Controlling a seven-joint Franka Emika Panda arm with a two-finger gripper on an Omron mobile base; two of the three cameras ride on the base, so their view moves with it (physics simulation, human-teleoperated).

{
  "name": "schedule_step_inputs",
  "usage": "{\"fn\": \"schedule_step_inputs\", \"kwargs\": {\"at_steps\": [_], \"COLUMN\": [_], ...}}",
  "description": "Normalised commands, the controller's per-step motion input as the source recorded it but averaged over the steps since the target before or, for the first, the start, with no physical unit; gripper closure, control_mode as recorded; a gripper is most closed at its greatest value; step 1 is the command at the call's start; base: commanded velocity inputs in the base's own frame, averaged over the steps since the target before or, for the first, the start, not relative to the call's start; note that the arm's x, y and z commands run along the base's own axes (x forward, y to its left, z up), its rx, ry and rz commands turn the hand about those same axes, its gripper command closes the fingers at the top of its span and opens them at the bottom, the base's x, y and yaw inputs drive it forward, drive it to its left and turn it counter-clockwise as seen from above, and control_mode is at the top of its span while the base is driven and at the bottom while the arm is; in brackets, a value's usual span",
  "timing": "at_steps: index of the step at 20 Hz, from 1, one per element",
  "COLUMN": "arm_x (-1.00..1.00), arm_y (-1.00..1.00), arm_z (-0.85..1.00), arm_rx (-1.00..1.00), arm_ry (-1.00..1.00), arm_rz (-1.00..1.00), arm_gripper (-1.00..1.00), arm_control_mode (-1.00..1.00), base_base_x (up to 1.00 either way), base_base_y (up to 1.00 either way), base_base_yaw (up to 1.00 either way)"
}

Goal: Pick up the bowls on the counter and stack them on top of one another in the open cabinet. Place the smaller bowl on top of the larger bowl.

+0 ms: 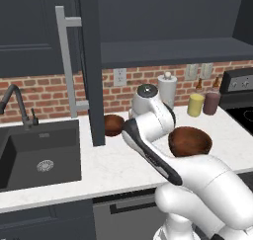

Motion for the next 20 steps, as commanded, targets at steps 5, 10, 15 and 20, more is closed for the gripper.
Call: {"fn": "schedule_step_inputs", "kwargs": {"at_steps": [5,10,15,20], "arm_x": [0.1,0.82,0.87,0.72], "arm_y": [-0.25,0.1,0.35,0.48], "arm_z": [-0.51,-0.26,-0.01,0.08], "arm_rx": [0.0,-0.07,-0.08,-0.11], "arm_ry": [0.0,0.0,0.01,0.12], "arm_rz": [0.23,0.04,0.0,0.0], "arm_gripper": [-1.0,-1.0,-1.0,-1.0], "arm_control_mode": [-1.0,-1.0,-1.0,-1.0], "base_base_x": [0.0,0.0,0.0,0.0], "base_base_y": [0.0,0.0,0.0,0.0], "base_base_yaw": [0.0,0.0,0.0,0.0]}}
